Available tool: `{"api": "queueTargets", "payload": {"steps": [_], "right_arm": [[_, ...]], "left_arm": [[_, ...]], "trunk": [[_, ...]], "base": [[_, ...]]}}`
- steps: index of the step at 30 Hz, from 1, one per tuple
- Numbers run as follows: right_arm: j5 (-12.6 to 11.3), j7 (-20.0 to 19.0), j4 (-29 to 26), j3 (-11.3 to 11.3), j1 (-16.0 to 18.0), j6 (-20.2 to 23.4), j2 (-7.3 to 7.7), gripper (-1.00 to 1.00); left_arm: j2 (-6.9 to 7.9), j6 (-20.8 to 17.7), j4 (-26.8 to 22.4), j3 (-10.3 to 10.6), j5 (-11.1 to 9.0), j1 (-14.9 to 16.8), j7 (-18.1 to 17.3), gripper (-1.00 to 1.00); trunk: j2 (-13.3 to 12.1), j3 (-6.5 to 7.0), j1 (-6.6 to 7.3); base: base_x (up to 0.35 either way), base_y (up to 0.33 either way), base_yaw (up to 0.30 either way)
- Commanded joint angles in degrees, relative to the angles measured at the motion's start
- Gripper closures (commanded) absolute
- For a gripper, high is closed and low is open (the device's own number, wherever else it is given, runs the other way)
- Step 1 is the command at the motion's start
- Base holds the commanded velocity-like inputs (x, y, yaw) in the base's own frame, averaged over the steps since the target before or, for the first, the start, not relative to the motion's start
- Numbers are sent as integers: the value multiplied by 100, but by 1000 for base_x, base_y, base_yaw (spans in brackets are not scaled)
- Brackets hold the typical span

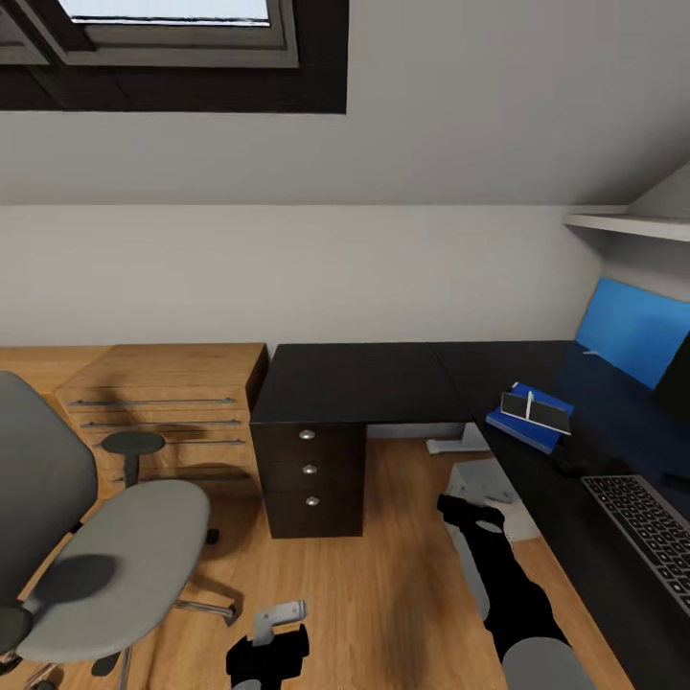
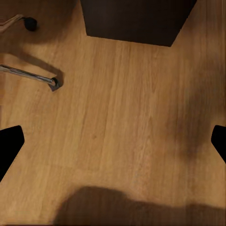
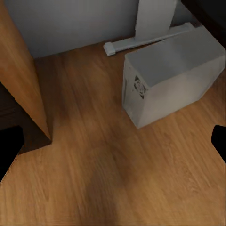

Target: In the bedroom, organize the workspace by keeping the computer under the desk, ensuring the monitor is on the desk, placing the keyboard on the desk next to the monitor, placing the mouse on the desk next to the keyboard, moving the folder from the swivel chair onto the desk next to the mouse, stacking the notebook on top of the folder with the pen on top of the notebook, and positioning the swivel chair next to the desk.

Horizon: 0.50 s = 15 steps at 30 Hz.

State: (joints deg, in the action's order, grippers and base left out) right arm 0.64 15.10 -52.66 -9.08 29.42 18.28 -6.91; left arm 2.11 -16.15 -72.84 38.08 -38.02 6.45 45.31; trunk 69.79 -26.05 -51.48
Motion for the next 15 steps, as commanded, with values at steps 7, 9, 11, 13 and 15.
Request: {"api": "queueTargets", "payload": {"steps": [7, 9, 11, 13, 15], "right_arm": [[313, 53, 2416, 112, -100, -2212, -4, -100], [443, 67, 3080, 114, -106, -2844, -4, -100], [545, 74, 3695, 116, -109, -3522, -4, -100], [604, 77, 4237, 116, -110, -4185, -4, -100], [634, 79, 4686, 117, -111, -4738, 4, -100]], "left_arm": [[-3, 7, 1270, -235, -13, 6, 23, -100], [3, 52, 1484, -271, -13, 5, 21, -100], [6, 188, 1680, -298, -12, 5, 17, -100], [10, 402, 1912, -312, -17, 5, 12, -100], [9, 638, 2193, -315, -20, 5, -2, -100]], "trunk": [[4, 44, 0], [4, 61, 0], [4, 79, 0], [4, 96, 0], [4, 114, 0]], "base": [[-1, 1, 16], [0, 0, 77], [0, 0, 98], [0, 0, 113], [0, 0, 122]]}}
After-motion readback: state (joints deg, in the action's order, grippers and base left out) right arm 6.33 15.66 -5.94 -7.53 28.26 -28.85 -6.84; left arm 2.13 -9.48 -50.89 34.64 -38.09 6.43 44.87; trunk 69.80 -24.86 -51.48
